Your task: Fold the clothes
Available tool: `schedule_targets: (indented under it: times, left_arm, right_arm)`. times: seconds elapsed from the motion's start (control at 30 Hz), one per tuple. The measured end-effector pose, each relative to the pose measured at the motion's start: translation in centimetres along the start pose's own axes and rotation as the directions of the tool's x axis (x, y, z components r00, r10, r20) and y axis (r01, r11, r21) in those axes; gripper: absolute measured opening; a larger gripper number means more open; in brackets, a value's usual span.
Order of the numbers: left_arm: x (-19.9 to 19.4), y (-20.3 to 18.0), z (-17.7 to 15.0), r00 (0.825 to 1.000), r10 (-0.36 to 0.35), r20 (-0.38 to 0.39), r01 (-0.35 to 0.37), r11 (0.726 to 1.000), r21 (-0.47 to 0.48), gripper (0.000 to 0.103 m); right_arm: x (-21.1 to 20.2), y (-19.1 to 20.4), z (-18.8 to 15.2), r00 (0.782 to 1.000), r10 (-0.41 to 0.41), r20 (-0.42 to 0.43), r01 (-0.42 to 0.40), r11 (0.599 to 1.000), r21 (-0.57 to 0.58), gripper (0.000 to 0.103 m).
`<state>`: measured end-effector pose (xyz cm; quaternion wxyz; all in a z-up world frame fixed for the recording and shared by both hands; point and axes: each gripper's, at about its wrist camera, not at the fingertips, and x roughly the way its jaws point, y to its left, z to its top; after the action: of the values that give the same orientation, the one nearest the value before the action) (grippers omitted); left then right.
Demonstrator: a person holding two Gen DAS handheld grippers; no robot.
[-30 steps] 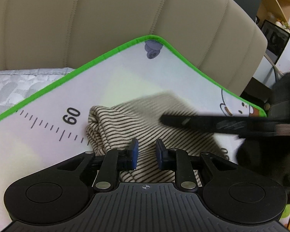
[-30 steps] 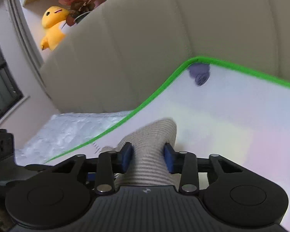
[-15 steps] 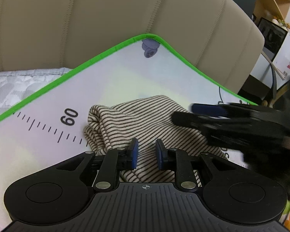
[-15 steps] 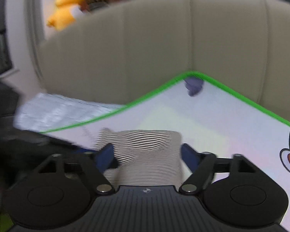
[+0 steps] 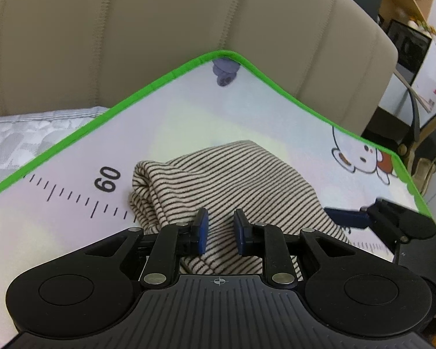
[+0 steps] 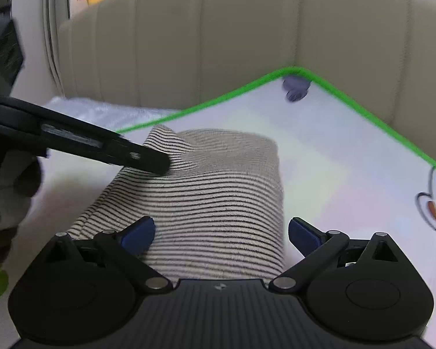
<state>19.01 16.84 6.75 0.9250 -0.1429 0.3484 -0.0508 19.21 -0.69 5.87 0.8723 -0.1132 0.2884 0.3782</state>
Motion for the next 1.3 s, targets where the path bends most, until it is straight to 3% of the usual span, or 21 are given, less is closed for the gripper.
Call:
schedule_targets:
  times: [0.07, 0.17, 0.27, 0.4, 0.5, 0.57, 0.67, 0.8, 0.83, 0.87, 0.93, 0.97, 1.1, 1.3]
  left_arm:
    - [-2.1, -0.2, -0.3, 0.999, -0.019, 0.037, 0.02, 0.999, -0.026, 0.031]
    - [-4.1, -1.1, -1.4, 0.998, -0.04, 0.058, 0.039, 0.999, 0.018, 0.033]
    - [-3.2, -1.9, -2.6, 1.0, 0.018, 0.023, -0.02, 0.996, 0.085, 0.03]
    - [-5.6, -3.3, -5.2, 0.993, 0.08, 0.084, -0.084, 0.995, 0.044, 0.031]
    - [-7.5, -4.4, -7.2, 0.983, 0.127, 0.13, -0.13, 0.992, 0.009, 0.053]
    - [-8.9, -5.3, -9.9, 0.981, 0.162, 0.11, -0.16, 0.987, -0.02, 0.063]
    - [-10.3, -6.4, -13.8, 0.977, 0.21, 0.022, -0.209, 0.977, -0.051, 0.072]
    - [-10.9, -8.1, -16.9, 0.971, 0.24, -0.008, -0.24, 0.971, 0.01, 0.081]
    - [-11.0, -8.5, -17.7, 0.969, 0.248, -0.014, -0.247, 0.969, 0.026, 0.088]
    - [-11.1, -8.9, -18.5, 0.967, 0.255, -0.021, -0.254, 0.966, 0.042, 0.098]
    - [-11.4, -9.7, -20.0, 0.962, 0.27, -0.033, -0.267, 0.961, 0.075, 0.103]
    - [-11.5, -10.2, -20.8, 0.96, 0.278, -0.039, -0.274, 0.957, 0.091, 0.103]
    - [-11.3, -11.5, -22.7, 0.939, 0.339, 0.065, -0.344, 0.931, 0.122, 0.103]
    - [-11.4, -11.2, -22.2, 0.943, 0.329, 0.041, -0.332, 0.937, 0.106, 0.103]
  right_arm:
    - [-1.8, -0.3, -1.0, 0.999, -0.024, 0.047, 0.024, 1.0, 0.003, 0.103]
    - [-2.8, -0.9, -2.5, 0.996, -0.071, 0.045, 0.07, 0.997, 0.013, 0.103]
    - [-3.4, -1.8, -3.7, 0.999, -0.043, 0.002, 0.043, 0.994, 0.096, 0.103]
    - [-5.5, -1.2, -5.5, 1.0, 0.004, -0.03, -0.001, 0.996, 0.09, 0.103]
    - [-7.6, -0.6, -7.2, 0.999, 0.012, -0.047, -0.009, 0.997, 0.077, 0.103]
    - [-9.0, -0.7, -8.7, 0.997, 0.016, -0.071, -0.007, 0.991, 0.131, 0.103]
    - [-11.2, -1.1, -11.4, 0.995, -0.001, -0.104, 0.025, 0.973, 0.229, 0.103]
    - [-14.5, -1.0, -15.1, 0.991, -0.075, -0.112, 0.107, 0.943, 0.316, 0.103]
    - [-15.5, -0.7, -16.0, 0.99, -0.096, -0.107, 0.126, 0.935, 0.33, 0.103]
    - [-16.2, -0.4, -16.8, 0.988, -0.117, -0.1, 0.144, 0.933, 0.33, 0.103]
    - [-16.2, 0.8, -17.6, 0.981, -0.171, -0.09, 0.189, 0.947, 0.26, 0.103]
    - [-16.0, 1.5, -17.8, 0.975, -0.202, -0.094, 0.218, 0.951, 0.217, 0.103]
    - [-15.4, 2.4, -17.3, 0.957, -0.26, -0.13, 0.28, 0.945, 0.169, 0.103]
    - [-15.5, 2.9, -17.3, 0.944, -0.303, -0.134, 0.322, 0.932, 0.167, 0.103]
